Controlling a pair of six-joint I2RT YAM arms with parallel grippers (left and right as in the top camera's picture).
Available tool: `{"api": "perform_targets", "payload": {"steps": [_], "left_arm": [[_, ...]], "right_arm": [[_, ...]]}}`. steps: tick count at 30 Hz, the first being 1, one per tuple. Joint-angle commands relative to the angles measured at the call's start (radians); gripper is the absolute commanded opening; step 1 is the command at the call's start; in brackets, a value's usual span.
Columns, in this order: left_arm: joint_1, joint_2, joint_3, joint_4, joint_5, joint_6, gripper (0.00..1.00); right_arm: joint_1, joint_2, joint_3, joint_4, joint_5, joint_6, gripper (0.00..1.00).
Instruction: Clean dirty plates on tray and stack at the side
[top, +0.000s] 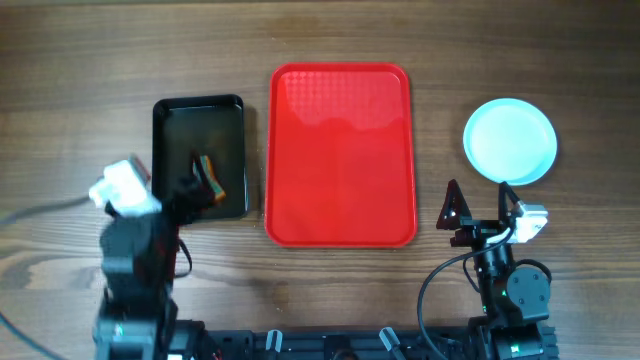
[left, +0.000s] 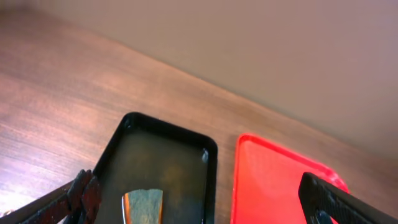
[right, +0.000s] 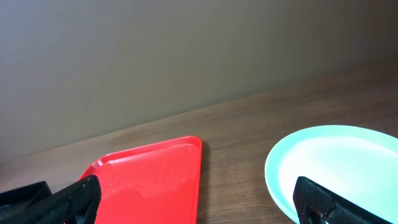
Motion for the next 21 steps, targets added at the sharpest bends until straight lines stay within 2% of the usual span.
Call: {"api": "perform_targets", "payload": {"steps": [1,8,17,21], "left_arm": [[0.008,-0.205,-0.140,0.071,0.020,0.054,1.00],[0.018,-0.459,-0.288,0.137,0.005,0.053,1.00],[0.009,-0.455,-0.438,0.259,0.005,0.053,1.00],[-0.011,-0.455,-0.450,0.202,0.005,0.049,1.00]], "right_arm": [[-0.006,0.001,-0.001,0.006,0.014,0.005,1.00],[-0.006,0.001,-0.001,0.006,0.014,0.005,1.00],[-0.006,0.001,-0.001,0.006,0.014,0.005,1.00],[-0.006,0.001,-0.001,0.006,0.014,0.006,1.00]]}}
